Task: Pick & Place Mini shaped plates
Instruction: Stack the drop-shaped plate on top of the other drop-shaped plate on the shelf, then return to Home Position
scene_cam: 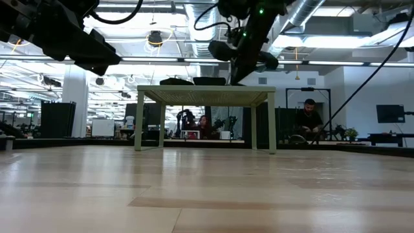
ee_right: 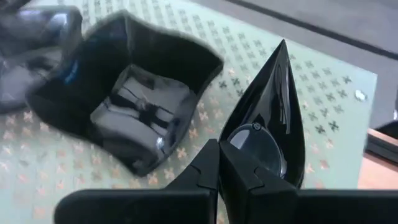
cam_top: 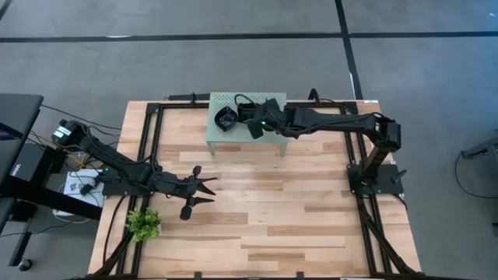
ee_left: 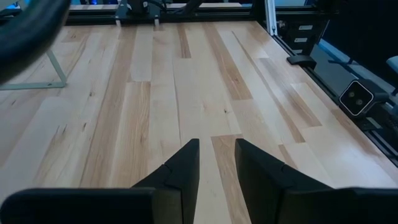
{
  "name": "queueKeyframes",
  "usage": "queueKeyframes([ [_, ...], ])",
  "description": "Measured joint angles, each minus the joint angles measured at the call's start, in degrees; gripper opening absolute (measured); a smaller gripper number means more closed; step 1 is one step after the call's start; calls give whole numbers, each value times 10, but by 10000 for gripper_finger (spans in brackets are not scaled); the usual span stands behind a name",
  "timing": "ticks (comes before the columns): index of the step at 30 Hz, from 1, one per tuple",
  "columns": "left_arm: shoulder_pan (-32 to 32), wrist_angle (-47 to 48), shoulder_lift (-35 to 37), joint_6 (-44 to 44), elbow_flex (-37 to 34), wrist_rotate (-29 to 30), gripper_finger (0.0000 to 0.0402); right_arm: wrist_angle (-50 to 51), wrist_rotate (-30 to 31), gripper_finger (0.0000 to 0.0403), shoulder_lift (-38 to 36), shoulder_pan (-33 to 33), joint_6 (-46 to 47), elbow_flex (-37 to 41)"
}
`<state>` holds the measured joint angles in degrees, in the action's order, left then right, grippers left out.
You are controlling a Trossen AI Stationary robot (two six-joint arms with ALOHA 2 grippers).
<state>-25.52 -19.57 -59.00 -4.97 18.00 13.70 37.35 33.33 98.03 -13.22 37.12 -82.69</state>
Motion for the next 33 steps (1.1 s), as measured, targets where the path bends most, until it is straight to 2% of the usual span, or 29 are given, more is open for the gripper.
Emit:
queueKeyframes([
  [7, 0, 2, 0, 2, 0, 0, 104, -33, -3, 9, 21, -9, -2, -1],
  [19, 0, 2, 0, 0, 0, 0, 104, -24, -5, 59, 20, -3, -33, -7],
  [27, 0, -9, 0, -3, 0, 0, 104, 110, 1, 60, 8, 30, -47, -109],
  [33, 0, -45, 9, 0, -1, 5, 104, 244, 2, 60, -26, 99, -75, -211],
])
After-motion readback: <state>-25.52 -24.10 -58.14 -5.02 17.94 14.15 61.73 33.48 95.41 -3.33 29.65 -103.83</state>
